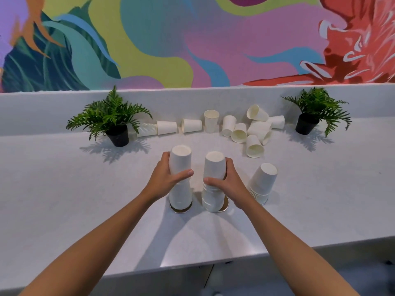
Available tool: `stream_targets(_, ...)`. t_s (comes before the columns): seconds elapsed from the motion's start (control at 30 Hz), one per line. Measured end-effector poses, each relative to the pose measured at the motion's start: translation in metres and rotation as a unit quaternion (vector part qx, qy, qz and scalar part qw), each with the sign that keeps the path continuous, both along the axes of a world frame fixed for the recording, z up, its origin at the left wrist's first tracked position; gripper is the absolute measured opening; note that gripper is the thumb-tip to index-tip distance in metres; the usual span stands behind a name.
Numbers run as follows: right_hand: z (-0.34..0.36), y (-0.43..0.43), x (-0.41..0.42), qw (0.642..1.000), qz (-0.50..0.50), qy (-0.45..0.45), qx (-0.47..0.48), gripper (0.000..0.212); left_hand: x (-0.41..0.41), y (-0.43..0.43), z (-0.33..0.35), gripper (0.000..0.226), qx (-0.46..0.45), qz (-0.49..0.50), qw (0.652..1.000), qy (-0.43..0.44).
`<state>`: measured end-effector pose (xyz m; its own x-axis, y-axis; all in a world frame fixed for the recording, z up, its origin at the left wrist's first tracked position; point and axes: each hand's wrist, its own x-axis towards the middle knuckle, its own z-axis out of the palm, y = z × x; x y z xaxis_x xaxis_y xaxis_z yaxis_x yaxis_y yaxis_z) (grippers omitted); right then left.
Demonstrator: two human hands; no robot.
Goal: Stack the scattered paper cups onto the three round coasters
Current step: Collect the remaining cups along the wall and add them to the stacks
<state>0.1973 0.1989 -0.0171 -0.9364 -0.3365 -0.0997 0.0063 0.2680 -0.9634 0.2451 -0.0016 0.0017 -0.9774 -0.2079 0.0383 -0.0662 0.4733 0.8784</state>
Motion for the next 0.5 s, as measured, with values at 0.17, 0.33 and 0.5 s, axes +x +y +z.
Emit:
stream_targets(0.17, -0.008, 0.003, 0.004, 1.000, -0.015, -0.003, 0.010, 0.071, 0.010, -0.003, -0.020, 0.070, 0.012, -0.025, 0.999, -0.046)
stream_targets(0.33, -0.014, 0.005, 0.006, 1.000, -0.020, -0.007, 0.016, 0.071, 0.012, 0.001, -0.016, 0.080, -0.101, 0.021, 0.995, -0.004)
stream_targets(0.5, -0.019, 0.005, 0.006, 0.999, -0.028, -0.007, 0.016, 0.068, 0.010, 0.018, 0.012, 0.063, -0.185, 0.028, 0.976, 0.110)
